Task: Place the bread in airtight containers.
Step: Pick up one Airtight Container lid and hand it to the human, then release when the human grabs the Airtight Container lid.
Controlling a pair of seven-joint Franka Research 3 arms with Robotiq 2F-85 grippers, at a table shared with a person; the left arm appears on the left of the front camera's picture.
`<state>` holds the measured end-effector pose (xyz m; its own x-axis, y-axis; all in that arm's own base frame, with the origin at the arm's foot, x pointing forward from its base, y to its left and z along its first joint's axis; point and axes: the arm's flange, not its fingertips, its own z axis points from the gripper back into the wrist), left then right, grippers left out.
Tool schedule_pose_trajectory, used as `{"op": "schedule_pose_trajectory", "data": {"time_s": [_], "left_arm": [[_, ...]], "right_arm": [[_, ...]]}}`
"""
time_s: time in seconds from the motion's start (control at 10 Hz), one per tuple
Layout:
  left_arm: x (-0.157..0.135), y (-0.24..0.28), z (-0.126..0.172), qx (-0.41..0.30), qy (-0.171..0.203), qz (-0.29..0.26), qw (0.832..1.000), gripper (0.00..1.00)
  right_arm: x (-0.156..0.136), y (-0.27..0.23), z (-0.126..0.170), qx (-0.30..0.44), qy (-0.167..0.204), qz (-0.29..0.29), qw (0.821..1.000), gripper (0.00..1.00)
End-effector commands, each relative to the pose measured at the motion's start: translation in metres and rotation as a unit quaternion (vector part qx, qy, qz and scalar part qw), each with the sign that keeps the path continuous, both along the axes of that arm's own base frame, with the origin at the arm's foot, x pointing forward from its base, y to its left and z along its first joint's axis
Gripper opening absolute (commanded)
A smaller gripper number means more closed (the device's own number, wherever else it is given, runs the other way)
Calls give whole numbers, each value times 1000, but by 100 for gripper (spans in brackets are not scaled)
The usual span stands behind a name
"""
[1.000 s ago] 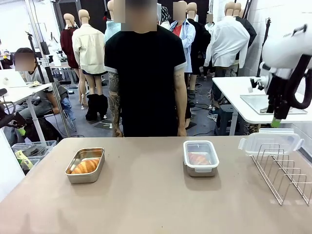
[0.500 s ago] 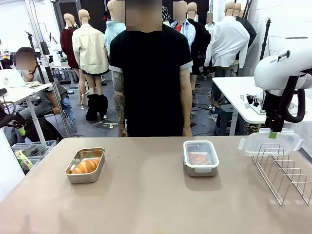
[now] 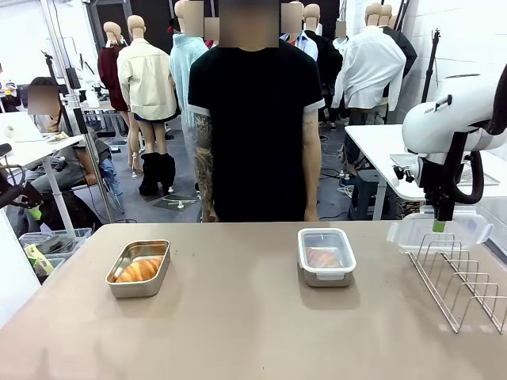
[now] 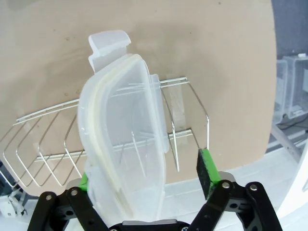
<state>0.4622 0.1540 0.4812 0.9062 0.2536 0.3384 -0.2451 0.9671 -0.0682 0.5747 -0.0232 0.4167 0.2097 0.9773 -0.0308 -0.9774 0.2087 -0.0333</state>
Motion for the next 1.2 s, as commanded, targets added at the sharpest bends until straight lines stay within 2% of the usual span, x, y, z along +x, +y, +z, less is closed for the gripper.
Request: {"op": "schedule_pose_trajectory", "data": {"time_s": [0.0, 0.3, 0.4, 1.1], "left_arm": [[-3, 1, 0, 11, 1, 3, 1000, 100], [-3, 1, 0, 11, 1, 3, 1000, 100], [-3, 1, 0, 11, 1, 3, 1000, 100], [-3, 1, 0, 11, 1, 3, 1000, 100]], "right_arm": [[4, -4, 7, -4, 8, 14, 1000, 72], [4, -3, 8, -1, 11, 15, 1000, 14], [3, -3, 8, 3, 13, 18, 1000, 0], [-6, 1, 20, 13, 13, 34, 999, 0]]}}
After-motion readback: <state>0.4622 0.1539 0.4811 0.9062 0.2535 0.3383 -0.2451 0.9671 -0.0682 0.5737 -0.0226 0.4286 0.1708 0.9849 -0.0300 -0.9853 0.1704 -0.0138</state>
